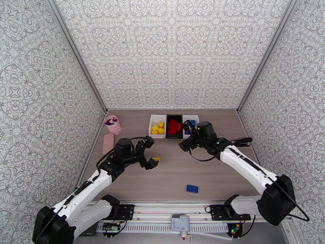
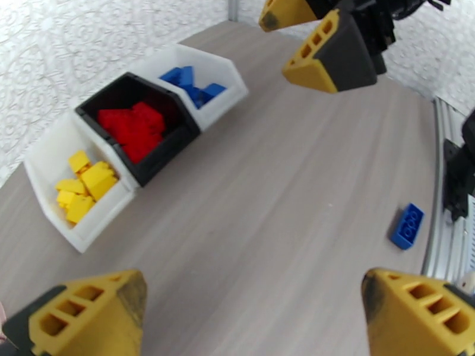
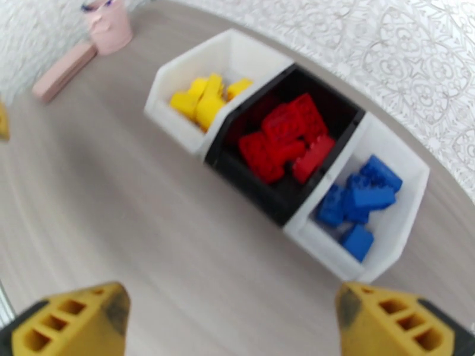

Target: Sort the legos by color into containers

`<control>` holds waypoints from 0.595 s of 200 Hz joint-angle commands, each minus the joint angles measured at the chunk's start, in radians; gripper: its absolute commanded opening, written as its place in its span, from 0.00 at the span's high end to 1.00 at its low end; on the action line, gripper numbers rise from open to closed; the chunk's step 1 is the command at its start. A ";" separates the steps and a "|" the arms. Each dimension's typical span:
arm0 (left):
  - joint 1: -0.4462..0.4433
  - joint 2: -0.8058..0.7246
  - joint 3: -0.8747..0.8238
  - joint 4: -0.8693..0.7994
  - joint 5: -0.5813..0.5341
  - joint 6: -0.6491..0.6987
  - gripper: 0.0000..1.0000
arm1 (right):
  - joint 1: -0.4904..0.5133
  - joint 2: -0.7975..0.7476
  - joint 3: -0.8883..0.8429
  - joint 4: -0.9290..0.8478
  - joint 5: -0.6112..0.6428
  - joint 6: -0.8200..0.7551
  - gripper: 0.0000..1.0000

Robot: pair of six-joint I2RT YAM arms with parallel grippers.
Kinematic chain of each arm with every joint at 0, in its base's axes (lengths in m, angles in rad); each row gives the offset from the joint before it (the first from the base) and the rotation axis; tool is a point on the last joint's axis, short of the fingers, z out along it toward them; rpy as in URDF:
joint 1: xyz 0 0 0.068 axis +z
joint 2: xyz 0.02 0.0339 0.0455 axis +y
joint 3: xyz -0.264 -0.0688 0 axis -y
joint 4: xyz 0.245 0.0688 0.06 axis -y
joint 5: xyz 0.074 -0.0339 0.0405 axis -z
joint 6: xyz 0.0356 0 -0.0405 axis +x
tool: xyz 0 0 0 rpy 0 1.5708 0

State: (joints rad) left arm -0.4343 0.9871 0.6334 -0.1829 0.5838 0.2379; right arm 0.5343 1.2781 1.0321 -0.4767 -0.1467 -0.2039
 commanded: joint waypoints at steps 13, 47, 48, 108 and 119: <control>0.034 -0.017 0.025 -0.083 0.118 0.066 0.00 | 0.073 -0.109 -0.022 -0.370 -0.036 -0.189 0.05; 0.052 -0.015 0.002 -0.036 0.131 0.066 0.00 | 0.223 -0.100 -0.039 -0.543 0.045 -0.283 0.05; 0.052 -0.015 0.002 -0.037 0.131 0.067 0.00 | 0.227 -0.098 -0.039 -0.546 0.048 -0.284 0.05; 0.053 -0.034 -0.019 -0.026 0.093 0.075 0.00 | 0.410 0.088 -0.082 -0.557 0.070 -0.281 0.04; 0.054 -0.034 -0.023 -0.026 0.093 0.077 0.00 | 0.423 0.124 -0.088 -0.544 0.071 -0.283 0.04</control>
State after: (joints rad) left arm -0.3878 0.9672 0.6315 -0.2211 0.6769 0.2932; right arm 0.9295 1.3472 0.9680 -1.0061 -0.0967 -0.4683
